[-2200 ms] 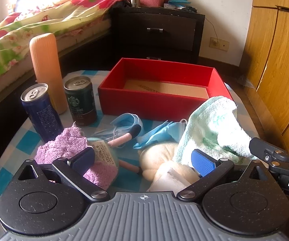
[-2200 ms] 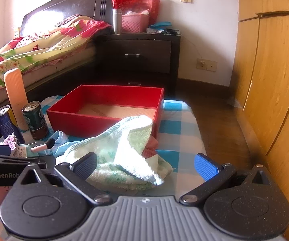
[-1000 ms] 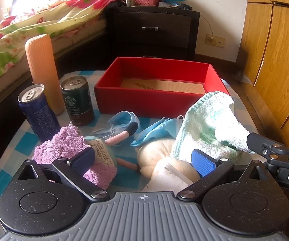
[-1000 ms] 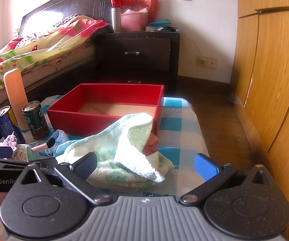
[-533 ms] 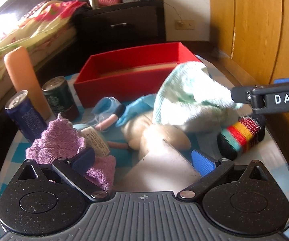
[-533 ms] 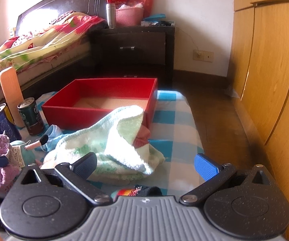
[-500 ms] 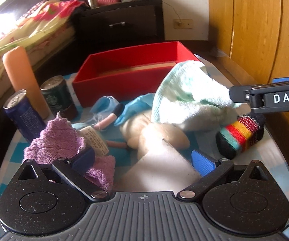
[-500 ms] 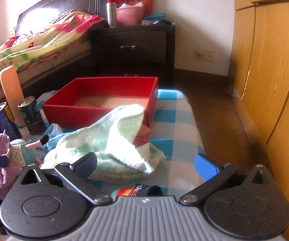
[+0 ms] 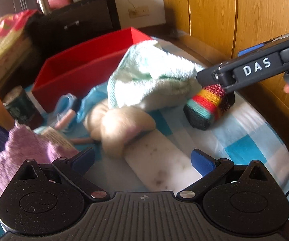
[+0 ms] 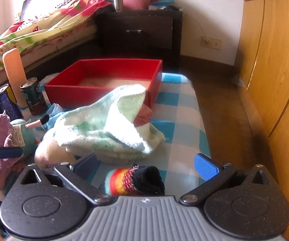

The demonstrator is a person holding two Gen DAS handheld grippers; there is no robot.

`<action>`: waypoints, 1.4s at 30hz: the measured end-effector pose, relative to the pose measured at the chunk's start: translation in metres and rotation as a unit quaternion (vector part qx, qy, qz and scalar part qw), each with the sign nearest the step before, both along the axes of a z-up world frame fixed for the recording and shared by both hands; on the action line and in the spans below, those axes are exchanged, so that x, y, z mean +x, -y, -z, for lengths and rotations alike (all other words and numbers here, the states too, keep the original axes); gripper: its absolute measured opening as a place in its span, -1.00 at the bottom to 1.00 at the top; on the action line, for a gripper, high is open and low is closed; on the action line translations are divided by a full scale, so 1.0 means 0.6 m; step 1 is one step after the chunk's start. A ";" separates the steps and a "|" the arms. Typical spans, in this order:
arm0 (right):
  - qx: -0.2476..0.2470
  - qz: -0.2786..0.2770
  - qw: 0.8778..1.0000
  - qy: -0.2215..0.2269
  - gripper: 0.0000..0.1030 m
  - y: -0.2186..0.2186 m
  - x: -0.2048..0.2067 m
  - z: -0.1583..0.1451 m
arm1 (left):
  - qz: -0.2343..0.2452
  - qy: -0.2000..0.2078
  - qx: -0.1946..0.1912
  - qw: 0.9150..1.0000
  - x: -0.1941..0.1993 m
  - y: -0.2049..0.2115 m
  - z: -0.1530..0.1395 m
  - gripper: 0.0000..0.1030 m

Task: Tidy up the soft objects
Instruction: 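Move left tool to the white sponge block while right tool reaches the striped sock, then close left tool on the white sponge block while right tool grasps the striped sock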

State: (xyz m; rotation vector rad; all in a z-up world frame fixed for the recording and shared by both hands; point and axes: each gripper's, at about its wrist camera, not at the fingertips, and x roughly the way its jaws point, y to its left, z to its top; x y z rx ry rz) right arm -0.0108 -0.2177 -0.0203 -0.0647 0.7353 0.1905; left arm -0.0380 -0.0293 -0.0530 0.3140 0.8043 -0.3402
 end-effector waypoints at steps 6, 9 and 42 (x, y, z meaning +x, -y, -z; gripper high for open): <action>-0.002 -0.008 1.000 -0.012 0.64 0.001 0.000 0.003 | -0.003 -0.044 -0.046 0.998 -0.003 -0.007 0.000 0.89; -0.019 -0.008 1.000 -0.008 0.64 0.000 -0.003 0.005 | -0.042 -0.081 -0.056 0.994 0.004 -0.005 0.010 0.89; 0.015 0.033 0.998 -0.041 0.64 0.069 0.042 -0.013 | -0.168 -0.119 -0.114 0.972 0.023 -0.032 -0.008 0.18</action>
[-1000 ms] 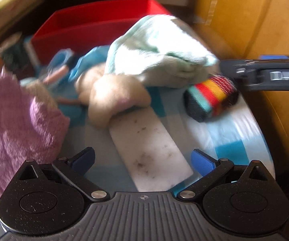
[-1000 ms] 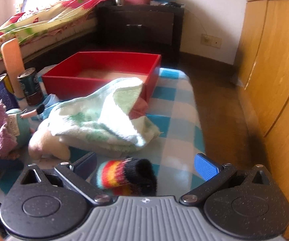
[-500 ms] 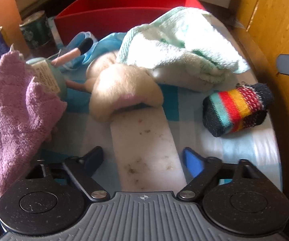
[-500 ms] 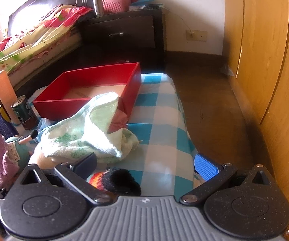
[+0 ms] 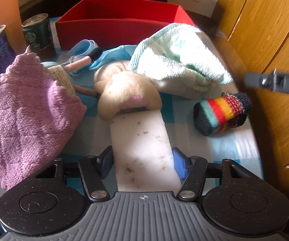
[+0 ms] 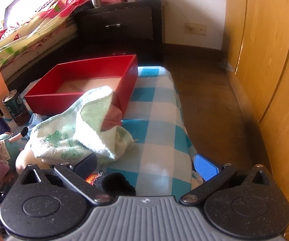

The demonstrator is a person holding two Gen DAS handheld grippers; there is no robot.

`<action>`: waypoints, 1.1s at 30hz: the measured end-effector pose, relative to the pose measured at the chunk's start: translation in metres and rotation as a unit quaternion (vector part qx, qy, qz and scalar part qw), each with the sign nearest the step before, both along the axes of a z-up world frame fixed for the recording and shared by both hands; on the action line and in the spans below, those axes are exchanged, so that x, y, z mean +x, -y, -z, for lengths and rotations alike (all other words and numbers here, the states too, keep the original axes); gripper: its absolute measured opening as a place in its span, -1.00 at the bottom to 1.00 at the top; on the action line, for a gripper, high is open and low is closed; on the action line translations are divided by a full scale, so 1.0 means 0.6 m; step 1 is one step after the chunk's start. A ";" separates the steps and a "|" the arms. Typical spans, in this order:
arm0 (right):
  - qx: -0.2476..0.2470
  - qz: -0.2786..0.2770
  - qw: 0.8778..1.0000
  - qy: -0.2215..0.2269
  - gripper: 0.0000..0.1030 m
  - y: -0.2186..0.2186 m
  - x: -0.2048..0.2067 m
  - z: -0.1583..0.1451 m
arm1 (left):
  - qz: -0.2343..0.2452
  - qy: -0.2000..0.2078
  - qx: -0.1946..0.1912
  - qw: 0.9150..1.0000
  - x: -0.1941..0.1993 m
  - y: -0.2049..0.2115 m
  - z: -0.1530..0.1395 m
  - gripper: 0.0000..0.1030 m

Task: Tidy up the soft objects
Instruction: 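Close left tool on the white sponge block while right tool grasps the striped sock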

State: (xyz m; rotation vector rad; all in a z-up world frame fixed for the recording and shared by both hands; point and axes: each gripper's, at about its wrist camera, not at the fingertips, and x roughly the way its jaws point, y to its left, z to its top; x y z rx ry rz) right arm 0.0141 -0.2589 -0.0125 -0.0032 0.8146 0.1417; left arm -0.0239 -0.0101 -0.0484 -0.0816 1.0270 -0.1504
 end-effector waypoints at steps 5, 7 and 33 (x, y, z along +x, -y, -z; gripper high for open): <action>0.005 -0.026 0.999 -0.030 0.64 -0.010 -0.008 0.030 | 0.009 0.011 -0.004 1.000 -0.011 -0.009 -0.015 0.19; 0.004 -0.031 0.999 -0.041 0.64 -0.019 -0.006 0.043 | 0.013 0.015 -0.010 1.000 -0.013 -0.010 -0.020 0.19; 0.102 -0.079 0.987 -0.097 -0.94 -0.063 0.006 0.071 | 0.021 0.028 -0.013 0.999 -0.025 -0.006 -0.029 0.22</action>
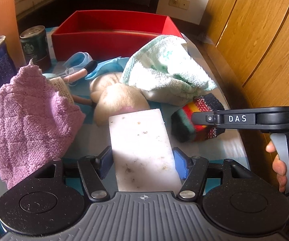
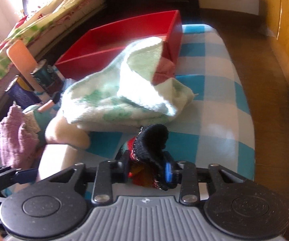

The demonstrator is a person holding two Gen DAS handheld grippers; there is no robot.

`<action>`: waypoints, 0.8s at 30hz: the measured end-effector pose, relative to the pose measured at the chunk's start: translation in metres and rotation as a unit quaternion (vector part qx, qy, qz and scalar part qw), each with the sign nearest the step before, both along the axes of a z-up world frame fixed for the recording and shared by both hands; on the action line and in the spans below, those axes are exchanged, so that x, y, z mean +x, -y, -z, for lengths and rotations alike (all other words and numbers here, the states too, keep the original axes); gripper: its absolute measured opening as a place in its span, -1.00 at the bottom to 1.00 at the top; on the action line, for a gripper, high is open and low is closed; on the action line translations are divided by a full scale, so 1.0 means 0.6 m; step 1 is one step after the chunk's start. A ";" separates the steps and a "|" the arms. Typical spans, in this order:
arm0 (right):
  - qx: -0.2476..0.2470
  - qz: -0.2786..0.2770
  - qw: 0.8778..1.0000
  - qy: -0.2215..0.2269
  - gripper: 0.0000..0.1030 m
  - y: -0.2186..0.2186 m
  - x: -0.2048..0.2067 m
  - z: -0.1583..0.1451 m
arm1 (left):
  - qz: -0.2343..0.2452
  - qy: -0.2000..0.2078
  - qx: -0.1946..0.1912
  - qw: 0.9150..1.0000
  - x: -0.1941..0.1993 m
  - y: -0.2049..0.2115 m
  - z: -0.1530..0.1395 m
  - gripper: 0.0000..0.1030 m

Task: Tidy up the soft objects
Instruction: 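Close left tool on the white sponge block while right tool grasps the striped sock, then carry the white block with left tool while right tool carries the sock to the red box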

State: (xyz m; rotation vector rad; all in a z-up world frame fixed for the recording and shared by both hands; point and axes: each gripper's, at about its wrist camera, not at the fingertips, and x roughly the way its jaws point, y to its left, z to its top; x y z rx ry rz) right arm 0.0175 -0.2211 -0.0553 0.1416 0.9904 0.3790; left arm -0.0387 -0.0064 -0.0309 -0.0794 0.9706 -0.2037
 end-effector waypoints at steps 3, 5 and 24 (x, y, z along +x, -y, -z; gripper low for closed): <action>0.013 -0.005 1.000 0.001 -1.00 -0.004 -0.006 -0.007 | -0.002 0.006 0.001 1.000 -0.002 -0.002 -0.004 0.22; 0.022 -0.009 1.000 0.004 -1.00 -0.007 -0.010 -0.014 | -0.003 0.010 0.000 1.000 -0.003 -0.002 -0.008 0.22; 0.090 -0.024 0.992 0.086 -1.00 -0.014 -0.056 -0.109 | -0.034 0.082 -0.007 0.996 0.005 -0.014 -0.080 0.21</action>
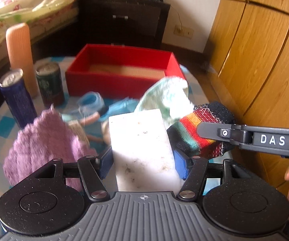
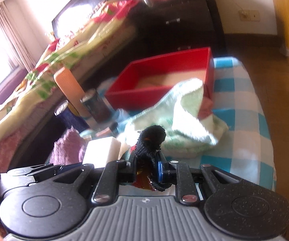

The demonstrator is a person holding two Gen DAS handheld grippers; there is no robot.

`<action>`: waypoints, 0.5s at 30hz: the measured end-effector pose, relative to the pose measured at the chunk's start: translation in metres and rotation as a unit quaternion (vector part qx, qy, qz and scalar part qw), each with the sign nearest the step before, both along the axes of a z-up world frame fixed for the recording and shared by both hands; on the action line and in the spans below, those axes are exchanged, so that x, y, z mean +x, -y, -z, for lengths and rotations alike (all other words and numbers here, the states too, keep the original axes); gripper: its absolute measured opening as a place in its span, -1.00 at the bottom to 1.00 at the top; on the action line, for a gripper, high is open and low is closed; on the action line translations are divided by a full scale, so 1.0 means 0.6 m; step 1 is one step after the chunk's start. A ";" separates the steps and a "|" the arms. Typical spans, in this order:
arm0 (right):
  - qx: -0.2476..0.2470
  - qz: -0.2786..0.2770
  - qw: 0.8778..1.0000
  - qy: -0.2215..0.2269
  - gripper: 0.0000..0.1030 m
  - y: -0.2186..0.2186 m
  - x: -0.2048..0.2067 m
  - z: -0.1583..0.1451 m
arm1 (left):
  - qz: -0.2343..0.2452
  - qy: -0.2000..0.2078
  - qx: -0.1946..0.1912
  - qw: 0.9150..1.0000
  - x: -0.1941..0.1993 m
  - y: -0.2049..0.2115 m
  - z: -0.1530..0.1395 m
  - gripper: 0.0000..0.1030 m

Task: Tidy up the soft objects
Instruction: 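Carry the white block with left tool while right tool carries the sock to the red box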

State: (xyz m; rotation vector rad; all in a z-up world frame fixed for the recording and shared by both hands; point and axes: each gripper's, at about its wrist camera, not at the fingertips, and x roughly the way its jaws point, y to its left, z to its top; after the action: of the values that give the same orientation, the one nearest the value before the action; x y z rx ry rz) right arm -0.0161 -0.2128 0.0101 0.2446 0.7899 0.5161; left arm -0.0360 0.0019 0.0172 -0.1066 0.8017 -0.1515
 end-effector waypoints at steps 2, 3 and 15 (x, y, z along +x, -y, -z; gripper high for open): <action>0.002 0.003 1.000 0.016 -1.00 0.000 -0.001 -0.012 | -0.003 0.011 0.001 1.000 0.006 0.000 -0.010 0.21; 0.003 0.005 1.000 0.026 -1.00 -0.001 0.000 -0.019 | -0.006 0.015 0.000 1.000 0.010 0.000 -0.014 0.21; -0.003 0.030 0.994 0.108 -1.00 -0.006 0.017 -0.081 | -0.030 0.069 -0.006 0.997 0.071 -0.006 -0.060 0.21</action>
State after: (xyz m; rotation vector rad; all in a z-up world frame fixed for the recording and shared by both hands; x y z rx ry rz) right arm -0.0061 -0.2092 0.0585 0.2020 0.5720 0.4748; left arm 0.0068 0.0056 0.0534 -0.1298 0.6592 -0.1063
